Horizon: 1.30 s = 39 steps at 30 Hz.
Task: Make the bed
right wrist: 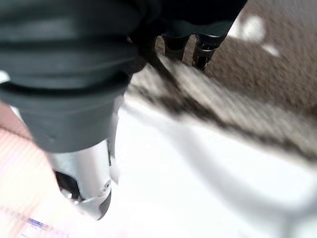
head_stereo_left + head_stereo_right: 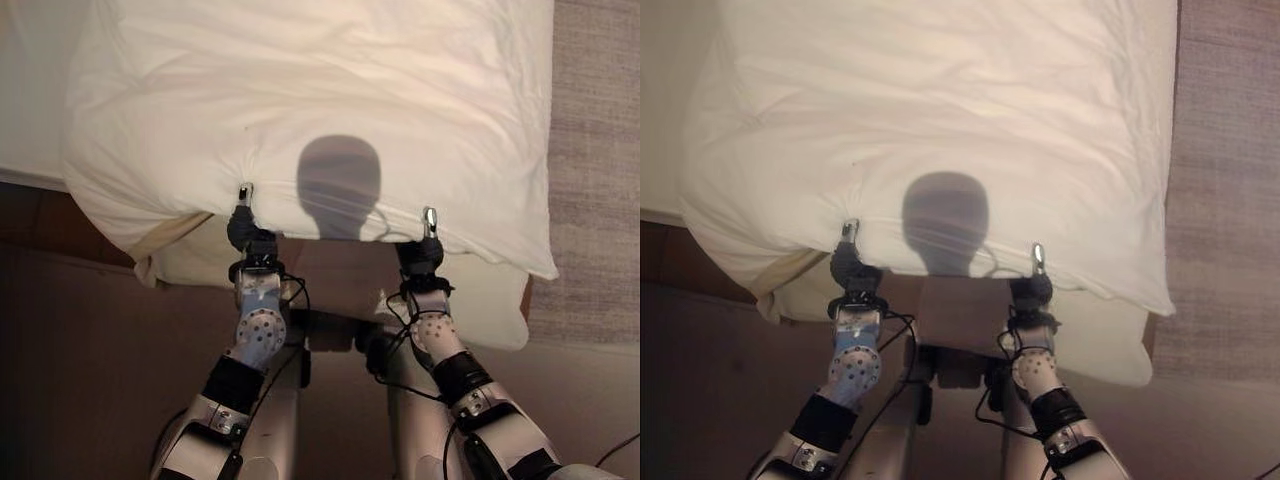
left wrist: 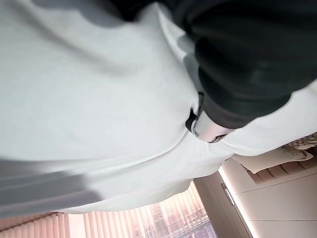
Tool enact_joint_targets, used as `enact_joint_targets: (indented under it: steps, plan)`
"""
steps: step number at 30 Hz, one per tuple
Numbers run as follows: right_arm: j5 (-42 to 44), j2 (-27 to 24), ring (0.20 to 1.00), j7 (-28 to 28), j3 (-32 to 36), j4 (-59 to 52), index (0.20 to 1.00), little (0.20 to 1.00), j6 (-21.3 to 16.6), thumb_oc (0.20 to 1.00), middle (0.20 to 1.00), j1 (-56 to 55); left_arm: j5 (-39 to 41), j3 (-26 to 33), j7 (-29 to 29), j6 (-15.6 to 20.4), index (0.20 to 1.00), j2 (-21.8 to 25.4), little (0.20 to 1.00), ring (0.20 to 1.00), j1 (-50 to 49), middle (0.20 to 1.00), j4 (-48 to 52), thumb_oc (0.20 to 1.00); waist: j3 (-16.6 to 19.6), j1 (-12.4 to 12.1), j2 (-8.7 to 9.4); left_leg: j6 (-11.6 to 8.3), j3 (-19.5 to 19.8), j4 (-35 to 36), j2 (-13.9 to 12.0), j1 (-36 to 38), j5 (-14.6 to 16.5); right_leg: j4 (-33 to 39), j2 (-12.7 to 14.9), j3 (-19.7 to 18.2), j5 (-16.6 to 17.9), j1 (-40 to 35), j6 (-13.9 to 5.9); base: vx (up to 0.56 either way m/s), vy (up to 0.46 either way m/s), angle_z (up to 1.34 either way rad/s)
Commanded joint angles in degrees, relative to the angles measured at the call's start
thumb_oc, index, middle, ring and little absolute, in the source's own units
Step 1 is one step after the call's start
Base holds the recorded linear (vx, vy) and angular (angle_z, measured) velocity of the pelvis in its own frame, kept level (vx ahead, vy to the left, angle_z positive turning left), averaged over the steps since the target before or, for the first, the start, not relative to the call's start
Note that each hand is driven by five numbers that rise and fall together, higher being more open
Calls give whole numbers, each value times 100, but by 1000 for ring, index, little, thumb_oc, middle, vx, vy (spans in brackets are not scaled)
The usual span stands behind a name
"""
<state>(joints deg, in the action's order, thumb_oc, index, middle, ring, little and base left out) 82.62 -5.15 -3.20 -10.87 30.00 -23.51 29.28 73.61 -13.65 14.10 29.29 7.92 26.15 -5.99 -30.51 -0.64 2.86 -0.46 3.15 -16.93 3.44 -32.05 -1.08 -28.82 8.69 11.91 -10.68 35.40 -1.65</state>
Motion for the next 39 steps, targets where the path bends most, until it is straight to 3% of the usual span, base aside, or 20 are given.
enact_joint_targets:
  steps: [1, 14, 15, 16, 29, 39]
  plan:
    - [33, -413, 1000, 108, 809, -137, 1000, 1000, -501, 1000, 1000, -181, -613, 857, -83, 681, 200, 108, 200, 200, 208, 200, 846, 200, 493, 56, -306, -182, -239, -460, 17, -299, 311, 583, -87, -179, 805, -76, -364, 11, 10, -4]
    - [-80, -714, 1000, 687, 1468, 48, 1000, 1000, -767, 1000, 1000, 74, -816, 1378, 370, 890, 200, 265, 200, 200, 333, 200, 467, 200, 638, 76, -339, -182, -340, -484, -12, -417, 319, 548, -100, -237, 825, 63, -374, 2, 4, -2]
    - [-129, -731, 551, 721, 1469, 33, 551, 551, -772, 551, 551, 68, -831, 1403, 394, 886, 200, 264, 200, 200, 335, 200, 441, 200, 650, 75, -334, -183, -344, -478, -17, -420, 317, 559, -102, -248, 830, 64, -379, 9, -12, -6]
    - [-178, -756, 200, 742, 1476, 6, 200, 200, -779, 200, 200, 68, -842, 1404, 405, 876, 200, 266, 200, 200, 327, 200, 424, 200, 662, 80, -329, -185, -350, -488, -15, -430, 317, 557, -101, -248, 831, 72, -379, 15, -17, -6]
    - [-296, -842, 200, 806, 1653, -466, 200, 200, -960, 200, 200, -173, -653, 1547, 332, 810, 200, 231, 200, 200, 162, 200, -37, 200, 778, 178, -405, -185, -449, -304, -58, -320, 289, 721, -183, -384, 851, 37, -379, 28, -12, -5]
    - [-553, -791, 200, 888, 1748, -1071, 200, 200, -1071, 200, 200, -674, -549, 1507, 201, 591, 200, 32, 200, 200, -154, 200, -344, 200, 848, 293, -535, -325, -483, -39, -90, 2, 126, 873, -277, -453, 763, -275, -307, 45, -54, -6]
